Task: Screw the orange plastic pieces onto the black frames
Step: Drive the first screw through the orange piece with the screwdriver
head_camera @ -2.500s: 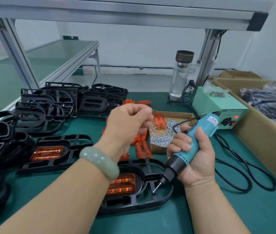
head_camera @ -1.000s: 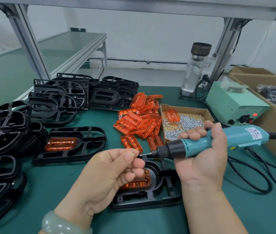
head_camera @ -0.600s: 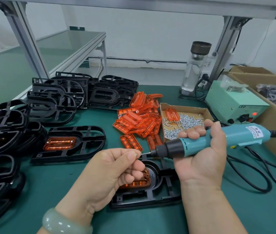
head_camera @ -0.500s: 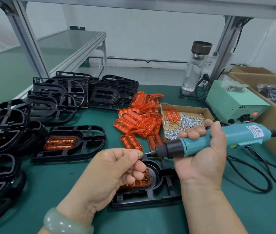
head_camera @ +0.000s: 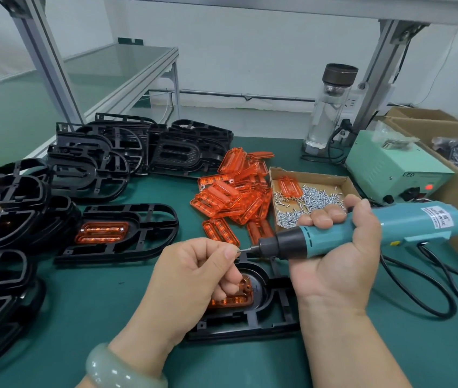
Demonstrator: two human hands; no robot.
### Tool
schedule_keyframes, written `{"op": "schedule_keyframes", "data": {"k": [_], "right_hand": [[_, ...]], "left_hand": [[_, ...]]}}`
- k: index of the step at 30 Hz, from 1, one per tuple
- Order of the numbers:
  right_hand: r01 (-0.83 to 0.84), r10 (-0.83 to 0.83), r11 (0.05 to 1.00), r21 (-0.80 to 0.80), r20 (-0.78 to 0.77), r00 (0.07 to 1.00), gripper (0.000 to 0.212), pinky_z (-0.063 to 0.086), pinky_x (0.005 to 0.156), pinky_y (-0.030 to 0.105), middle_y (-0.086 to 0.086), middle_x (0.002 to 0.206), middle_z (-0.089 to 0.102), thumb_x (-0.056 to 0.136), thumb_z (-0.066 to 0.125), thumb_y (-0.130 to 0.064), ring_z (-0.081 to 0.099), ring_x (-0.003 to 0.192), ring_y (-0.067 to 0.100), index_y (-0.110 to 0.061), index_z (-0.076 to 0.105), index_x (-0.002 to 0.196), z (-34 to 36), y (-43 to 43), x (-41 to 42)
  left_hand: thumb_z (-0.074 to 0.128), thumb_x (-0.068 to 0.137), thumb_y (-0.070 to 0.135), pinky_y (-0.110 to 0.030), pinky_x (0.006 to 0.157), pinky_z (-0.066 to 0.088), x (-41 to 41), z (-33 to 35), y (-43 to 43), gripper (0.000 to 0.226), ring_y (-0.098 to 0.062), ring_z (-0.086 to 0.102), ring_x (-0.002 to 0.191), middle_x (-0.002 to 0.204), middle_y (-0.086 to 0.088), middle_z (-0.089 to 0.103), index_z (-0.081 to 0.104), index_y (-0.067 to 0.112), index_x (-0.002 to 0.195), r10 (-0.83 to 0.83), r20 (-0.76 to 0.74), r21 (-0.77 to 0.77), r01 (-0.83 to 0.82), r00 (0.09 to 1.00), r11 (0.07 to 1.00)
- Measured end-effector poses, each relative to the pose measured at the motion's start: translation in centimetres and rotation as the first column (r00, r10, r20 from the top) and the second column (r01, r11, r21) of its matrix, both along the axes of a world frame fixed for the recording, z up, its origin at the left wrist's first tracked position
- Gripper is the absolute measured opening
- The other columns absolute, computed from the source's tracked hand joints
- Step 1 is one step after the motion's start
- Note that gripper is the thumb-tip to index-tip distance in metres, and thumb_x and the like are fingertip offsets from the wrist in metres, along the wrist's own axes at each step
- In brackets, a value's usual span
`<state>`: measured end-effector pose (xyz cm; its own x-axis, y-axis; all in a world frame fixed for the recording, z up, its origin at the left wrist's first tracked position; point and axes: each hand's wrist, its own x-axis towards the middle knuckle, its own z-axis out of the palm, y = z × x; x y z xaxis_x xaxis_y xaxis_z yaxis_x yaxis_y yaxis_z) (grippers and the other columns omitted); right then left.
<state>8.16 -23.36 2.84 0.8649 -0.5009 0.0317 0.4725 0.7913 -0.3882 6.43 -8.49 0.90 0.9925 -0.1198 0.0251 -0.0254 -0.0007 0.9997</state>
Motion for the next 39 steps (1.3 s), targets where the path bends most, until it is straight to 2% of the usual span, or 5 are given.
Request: {"op": "schedule_keyframes", "data": {"k": [6,16,20,33,39], "right_hand": [[-0.012,0.012,1.000,0.028,-0.003,1.000,0.004,0.046,0.054,0.018,-0.010,0.060,0.046,0.082,0.058,-0.025,0.045,0.047,0.005,-0.021,0.057,0.081,0.1,-0.1,0.0],[0.010,-0.010,1.000,0.019,-0.030,1.000,0.007,0.046,0.055,0.018,-0.010,0.061,0.046,0.085,0.058,-0.026,0.046,0.048,0.004,-0.022,0.053,0.082,-0.2,-0.7,0.1],[0.011,-0.010,1.000,0.013,-0.028,1.000,0.008,0.045,0.056,0.018,-0.010,0.061,0.046,0.085,0.057,-0.027,0.046,0.048,0.004,-0.022,0.052,0.084,-0.3,-0.9,0.0],[-0.005,0.005,1.000,-0.010,-0.047,0.999,0.009,0.046,0.056,0.018,-0.010,0.061,0.046,0.083,0.058,-0.028,0.046,0.048,0.004,-0.021,0.052,0.086,-0.6,-1.1,0.2],[0.030,-0.035,0.997,-0.066,-0.076,0.997,0.008,0.045,0.056,0.019,-0.010,0.061,0.045,0.089,0.056,-0.026,0.044,0.048,0.006,-0.021,0.053,0.084,-0.5,-2.8,0.4]], "left_hand": [[0.059,0.088,0.015,-0.013,0.045,0.041,0.2,0.5,0.1,0.032,-0.004,0.052,0.043,0.052,-0.004,0.063,0.065,0.014,0.056,-0.024,0.082,0.065,0.019,0.996,0.998],[0.060,0.072,0.040,-0.017,0.050,0.047,0.1,0.1,0.6,0.030,-0.013,0.068,0.063,0.076,-0.005,0.073,0.073,0.020,0.090,-0.040,0.074,-0.004,0.041,0.996,0.999],[0.068,0.079,0.022,-0.016,0.049,0.047,0.1,-0.1,0.8,0.005,-0.012,0.069,0.064,0.074,-0.004,0.073,0.073,0.022,0.080,-0.019,0.052,0.026,0.018,0.998,0.999],[0.069,0.081,0.007,-0.015,0.063,0.052,-0.1,-0.1,0.3,0.021,-0.010,0.066,0.066,0.074,0.004,0.072,0.071,0.028,0.087,-0.010,0.197,0.158,-0.021,0.980,0.987],[0.075,0.077,0.017,-0.010,0.069,0.044,0.3,-0.8,2.6,0.023,-0.004,0.061,0.076,0.077,0.017,0.065,0.071,0.040,0.073,-0.047,0.317,0.535,-0.138,0.947,0.834]]}}
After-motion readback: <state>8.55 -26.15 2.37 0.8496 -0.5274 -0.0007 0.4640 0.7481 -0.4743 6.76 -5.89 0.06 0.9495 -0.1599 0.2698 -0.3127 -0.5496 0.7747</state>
